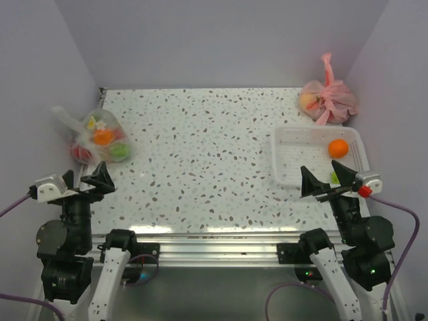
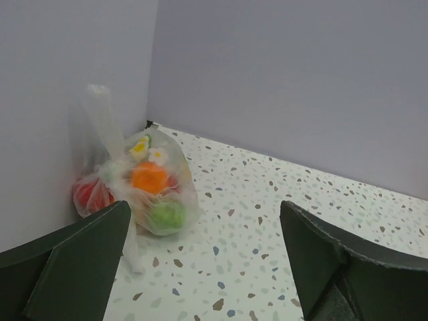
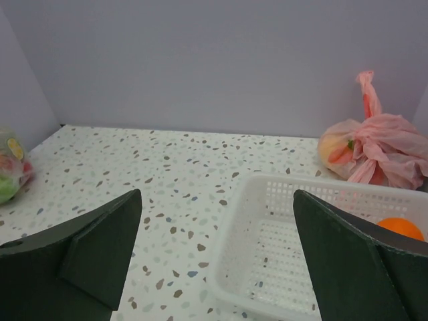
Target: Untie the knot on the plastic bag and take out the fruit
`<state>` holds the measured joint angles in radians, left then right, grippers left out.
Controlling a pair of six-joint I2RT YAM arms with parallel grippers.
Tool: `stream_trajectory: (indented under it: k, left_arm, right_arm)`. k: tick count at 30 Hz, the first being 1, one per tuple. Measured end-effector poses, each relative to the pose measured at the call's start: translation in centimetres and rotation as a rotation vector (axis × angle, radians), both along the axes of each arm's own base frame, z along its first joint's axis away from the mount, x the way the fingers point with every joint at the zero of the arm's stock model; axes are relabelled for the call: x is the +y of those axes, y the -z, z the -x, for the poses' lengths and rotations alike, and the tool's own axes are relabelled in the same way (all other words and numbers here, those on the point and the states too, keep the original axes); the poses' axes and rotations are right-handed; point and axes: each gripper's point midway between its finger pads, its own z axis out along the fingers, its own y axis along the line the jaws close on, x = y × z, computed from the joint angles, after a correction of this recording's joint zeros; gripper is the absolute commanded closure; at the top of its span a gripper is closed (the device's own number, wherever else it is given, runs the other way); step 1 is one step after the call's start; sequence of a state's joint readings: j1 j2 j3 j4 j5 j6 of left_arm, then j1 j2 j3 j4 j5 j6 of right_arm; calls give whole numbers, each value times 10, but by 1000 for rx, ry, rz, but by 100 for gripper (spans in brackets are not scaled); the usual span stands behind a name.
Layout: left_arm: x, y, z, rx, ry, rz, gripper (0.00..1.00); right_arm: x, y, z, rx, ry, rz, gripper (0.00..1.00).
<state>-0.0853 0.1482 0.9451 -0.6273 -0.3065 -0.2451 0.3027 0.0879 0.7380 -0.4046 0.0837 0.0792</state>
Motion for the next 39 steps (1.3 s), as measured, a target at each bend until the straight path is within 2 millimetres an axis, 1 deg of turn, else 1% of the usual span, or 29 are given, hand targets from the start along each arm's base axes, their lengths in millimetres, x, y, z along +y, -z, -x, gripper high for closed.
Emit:
stream_trajectory:
  k: [6, 8, 11, 13, 16, 19, 21, 22, 27, 29, 31, 34, 37, 39]
  left_arm:
    - [-1, 3, -10, 27, 1, 7, 0]
    - [-2, 4, -16, 41, 3, 17, 0]
    - [-4, 8, -29, 75, 5, 37, 0]
    - [-5, 13, -43, 107, 2, 59, 0]
    - [-6, 25, -68, 176, -19, 105, 0]
    - [-7, 46, -98, 276, -51, 157, 0]
    - [-8, 70, -124, 373, -80, 193, 0]
    - [-8, 76, -130, 397, -87, 199, 0]
    - [-7, 137, -175, 609, -166, 235, 0]
    - [0, 155, -190, 662, -206, 248, 0]
    - [10, 169, -204, 693, -247, 267, 0]
    - [37, 187, -222, 720, -330, 329, 0]
    - [68, 197, -231, 705, -417, 397, 0]
    - [86, 201, -233, 685, -467, 441, 0]
  right_arm:
    - [1, 1, -1, 9, -1, -9, 1]
    - [1, 1, -1, 11, -2, -15, 1]
    - [1, 1, -1, 12, -4, -24, 1]
    - [1, 2, -1, 15, -5, -29, 1]
    - [2, 4, -2, 22, -4, -31, 1]
    - [2, 8, -4, 32, -4, -29, 1]
    - [3, 12, -6, 43, -4, -27, 1]
    - [3, 14, -7, 47, -5, -27, 1]
    - [6, 22, -8, 58, -19, -26, 1]
    - [7, 22, -6, 48, -27, -29, 1]
    - [7, 21, -3, 40, -31, -31, 1]
    - [6, 20, 0, 28, -30, -32, 1]
    - [3, 22, 0, 29, -19, -27, 1]
    - [3, 25, 0, 34, -15, -23, 1]
